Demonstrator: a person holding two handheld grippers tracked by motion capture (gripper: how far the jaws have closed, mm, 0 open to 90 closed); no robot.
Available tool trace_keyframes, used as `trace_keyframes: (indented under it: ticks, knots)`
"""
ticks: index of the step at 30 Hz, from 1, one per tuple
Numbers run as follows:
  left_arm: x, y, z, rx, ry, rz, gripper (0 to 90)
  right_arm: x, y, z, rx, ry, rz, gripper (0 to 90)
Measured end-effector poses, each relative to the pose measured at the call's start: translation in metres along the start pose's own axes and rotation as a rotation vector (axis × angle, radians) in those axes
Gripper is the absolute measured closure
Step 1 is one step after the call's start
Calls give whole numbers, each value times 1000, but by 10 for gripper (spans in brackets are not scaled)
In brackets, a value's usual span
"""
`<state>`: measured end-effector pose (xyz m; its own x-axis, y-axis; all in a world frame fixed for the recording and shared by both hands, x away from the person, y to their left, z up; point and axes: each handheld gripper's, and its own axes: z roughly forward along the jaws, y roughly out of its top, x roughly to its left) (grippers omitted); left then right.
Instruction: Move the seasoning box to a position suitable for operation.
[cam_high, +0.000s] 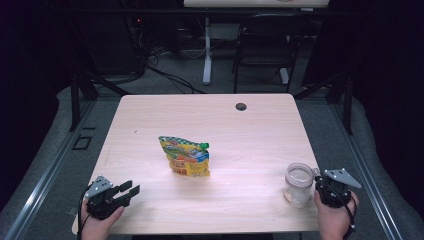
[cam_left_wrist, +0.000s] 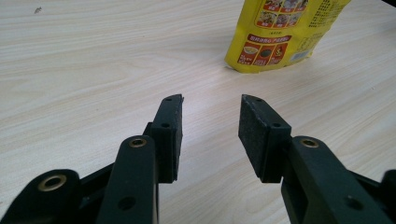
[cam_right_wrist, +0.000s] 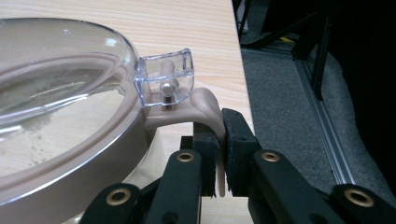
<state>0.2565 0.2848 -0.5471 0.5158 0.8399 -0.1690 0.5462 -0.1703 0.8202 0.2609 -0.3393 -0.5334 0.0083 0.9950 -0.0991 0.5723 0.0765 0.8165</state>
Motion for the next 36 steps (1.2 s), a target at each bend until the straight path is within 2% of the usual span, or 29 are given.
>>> trace_keyframes:
  ticks: [1,2,3,8,10,11,12,14,15,17,18,19,20,22,23,24,26,31,33,36]
  knots:
    - [0,0,0,0,0,0,599,0,0,0,0,0,0,851]
    - [0,0,0,5,-1,-1,599,6,2,0,1,-12,-37,860]
    - [0,0,0,5,-1,-1,599,6,2,0,1,-12,-37,860]
    - [-1,0,2,-2,-5,2,601,17,9,-3,-15,26,-49,861]
    - [-2,1,2,9,-9,13,601,25,14,-4,-29,40,-70,861]
    - [-3,1,4,1,-12,13,602,35,20,-4,-44,53,-88,861]
    - [-3,1,4,14,-13,18,602,40,22,-4,-52,64,-91,861]
    - [-4,1,5,11,-15,19,602,44,25,-4,-53,74,-97,861]
    - [-5,1,6,11,-16,21,602,56,30,-4,-68,107,-101,862]
    - [-5,1,6,18,-20,27,602,61,32,-4,-76,119,-98,862]
    - [-6,1,7,19,-22,29,602,71,35,-5,-86,142,-113,862]
    - [-6,1,7,19,-22,29,603,71,35,-5,-86,142,-113,862]
    - [-6,1,7,23,-21,32,603,84,38,-5,-100,168,-122,861]
    - [-6,1,6,25,-21,33,603,88,38,-5,-100,173,-132,861]
    - [-6,0,7,12,-22,30,603,93,38,-5,-103,184,-142,861]
    - [-6,0,7,14,-23,26,604,104,38,-4,-107,211,-158,861]
    - [-7,0,6,7,-29,16,604,107,38,-4,-104,220,-163,861]
    - [-11,0,6,8,-33,27,605,130,34,-5,-108,271,-209,860]
    - [-11,0,6,22,-33,36,605,135,33,-4,-110,287,-210,860]
    - [-12,0,7,17,-33,36,605,140,33,-3,-107,299,-204,860]
